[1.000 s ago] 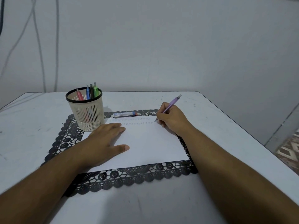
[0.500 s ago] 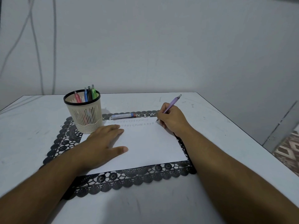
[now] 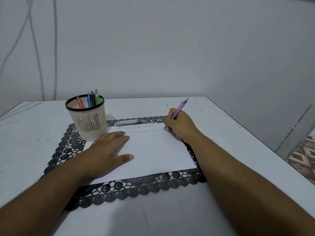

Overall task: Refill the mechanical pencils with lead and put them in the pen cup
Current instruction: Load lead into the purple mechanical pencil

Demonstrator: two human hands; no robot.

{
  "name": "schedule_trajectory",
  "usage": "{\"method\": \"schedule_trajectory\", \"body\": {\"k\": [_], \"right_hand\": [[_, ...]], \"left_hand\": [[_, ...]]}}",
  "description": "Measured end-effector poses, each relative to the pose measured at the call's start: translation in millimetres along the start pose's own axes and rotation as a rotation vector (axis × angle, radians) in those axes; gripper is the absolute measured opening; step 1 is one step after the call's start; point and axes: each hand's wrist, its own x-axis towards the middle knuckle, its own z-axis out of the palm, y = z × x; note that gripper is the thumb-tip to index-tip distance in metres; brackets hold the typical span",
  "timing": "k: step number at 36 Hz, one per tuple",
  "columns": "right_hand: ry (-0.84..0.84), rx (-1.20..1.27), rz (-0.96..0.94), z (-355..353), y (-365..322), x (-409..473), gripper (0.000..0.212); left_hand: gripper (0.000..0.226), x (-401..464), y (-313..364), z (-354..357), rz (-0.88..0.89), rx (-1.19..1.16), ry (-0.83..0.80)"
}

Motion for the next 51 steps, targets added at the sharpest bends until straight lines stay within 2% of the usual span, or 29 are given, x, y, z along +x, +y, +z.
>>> {"method": "schedule_trajectory", "body": {"k": [9, 14, 19, 20, 22, 25, 31, 33, 36, 37, 39, 42, 46, 51], "right_hand": [[-0.005, 0.107, -0.046, 1, -1, -2, 0.023], [0.051, 0.053, -0.03, 0, 1, -1, 0.022], [-0.019, 0.043, -0.041, -2, -4, -7, 0.018], [-0.004, 0.077, -0.033, -2, -4, -7, 0.018], [0.051, 0.105, -0.022, -2, 0, -3, 0.025], [0.094, 0.047, -0.012, -2, 4, 2, 0.03], [0.066, -0.012, 0.004, -1, 2, 2, 0.017], [0.063, -0.013, 0.014, -2, 1, 0, 0.015], [0.08, 0.021, 0.014, -2, -1, -1, 0.02], [0.087, 0.038, 0.017, -2, -1, -1, 0.02], [0.099, 0.044, 0.018, -2, 0, -1, 0.021], [0.092, 0.02, 0.038, -1, 1, 0, 0.02], [0.068, -0.008, 0.047, -2, 1, 0, 0.015], [0.072, -0.004, 0.047, 0, -2, -1, 0.013]], "left_hand": [[0.079, -2, 5, -3, -0.011, 0.016, -0.017], [0.08, -3, 6, -4, -0.007, 0.017, -0.02], [0.114, -3, 3, -5, 0.0, -0.001, -0.023], [0.114, -3, 2, -5, -0.002, 0.001, -0.024], [0.1, -4, 5, -5, -0.008, 0.0, -0.03], [0.08, -5, 9, -6, -0.018, 0.019, -0.031], [0.079, -3, 8, -5, -0.021, 0.023, -0.035], [0.09, -3, 5, -5, -0.01, 0.014, -0.042], [0.125, 0, -3, -3, 0.001, 0.008, -0.024], [0.126, 1, -4, -2, 0.002, 0.009, -0.019], [0.115, 1, -4, -2, -0.004, 0.004, -0.014], [0.112, 1, -2, -1, 0.001, 0.004, -0.014], [0.083, 0, 1, -2, -0.006, 0.021, -0.016], [0.078, 0, 3, -2, -0.005, 0.016, -0.009]]}}
